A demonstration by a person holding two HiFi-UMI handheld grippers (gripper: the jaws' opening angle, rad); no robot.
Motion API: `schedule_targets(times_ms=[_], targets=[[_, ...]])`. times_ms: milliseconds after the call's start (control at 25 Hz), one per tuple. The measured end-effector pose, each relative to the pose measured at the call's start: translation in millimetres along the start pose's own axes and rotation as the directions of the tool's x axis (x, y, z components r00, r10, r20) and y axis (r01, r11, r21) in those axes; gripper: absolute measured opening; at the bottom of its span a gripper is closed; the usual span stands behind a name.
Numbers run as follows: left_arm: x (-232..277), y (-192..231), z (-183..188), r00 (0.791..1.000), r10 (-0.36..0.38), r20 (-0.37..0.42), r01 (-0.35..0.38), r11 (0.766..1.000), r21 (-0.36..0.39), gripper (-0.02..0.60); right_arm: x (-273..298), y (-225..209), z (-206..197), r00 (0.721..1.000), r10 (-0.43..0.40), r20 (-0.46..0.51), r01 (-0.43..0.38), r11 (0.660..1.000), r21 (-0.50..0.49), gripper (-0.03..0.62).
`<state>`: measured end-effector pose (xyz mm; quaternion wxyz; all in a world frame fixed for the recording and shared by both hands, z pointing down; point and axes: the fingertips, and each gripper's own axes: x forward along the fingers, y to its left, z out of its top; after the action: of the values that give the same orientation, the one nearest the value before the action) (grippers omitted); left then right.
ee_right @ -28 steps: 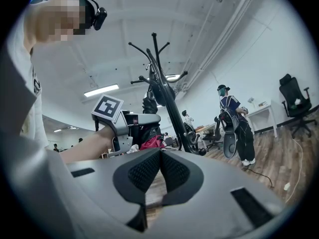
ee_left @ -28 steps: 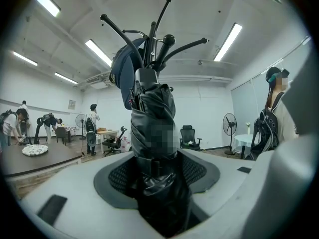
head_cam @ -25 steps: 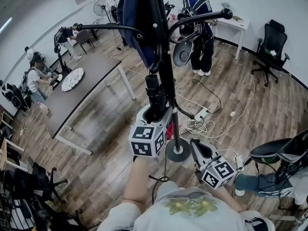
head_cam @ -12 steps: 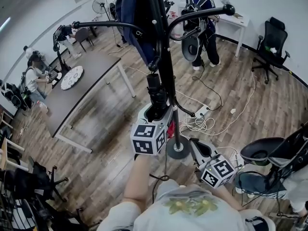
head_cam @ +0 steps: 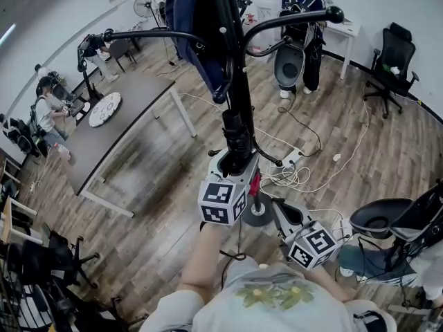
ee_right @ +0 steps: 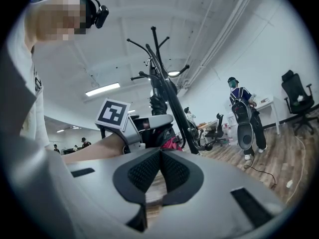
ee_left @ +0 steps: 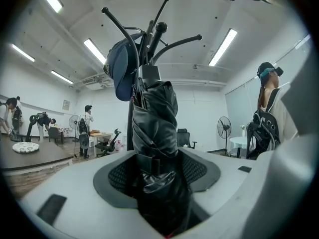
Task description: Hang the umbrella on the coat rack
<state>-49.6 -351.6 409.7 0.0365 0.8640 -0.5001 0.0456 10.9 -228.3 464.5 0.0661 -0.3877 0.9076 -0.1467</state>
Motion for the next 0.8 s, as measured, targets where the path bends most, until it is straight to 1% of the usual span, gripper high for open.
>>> schedule_targets(times_ms=[320, 520, 640, 800], targets=[[3.7, 1.7, 0.0, 0.998, 0.014, 0.066, -0.015, 1.000, 0.011, 0.250, -2.0, -2.0, -3.9, 1.000, -0.006, -0.003, 0.007, 1.000, 0.006, 0.005], [1.8, -0.1, 0.1, 0.995, -0.006, 0.097, 0.006, 1.000, 0.000, 0.256, -5.7, 1.6, -6.2, 1.000, -0.003, -0.008, 0.003, 1.000, 0.004, 0.005], [0.5, -1.2, 1.3, 0.995, -0.014, 0.102, 0.014, 1.000, -0.006, 0.265, -7.8, 3.3, -5.0, 1.000, -0.001, -0.011, 0.001, 1.000, 0.002, 0.005], [-2.8, 0.8, 0.3, 0.996, -0.003, 0.089, 0.003, 1.000, -0.002, 0.287, -9.6, 5.4, -6.6, 1.000, 0.001, -0.021, -0.001, 1.000, 0.005, 0.005]])
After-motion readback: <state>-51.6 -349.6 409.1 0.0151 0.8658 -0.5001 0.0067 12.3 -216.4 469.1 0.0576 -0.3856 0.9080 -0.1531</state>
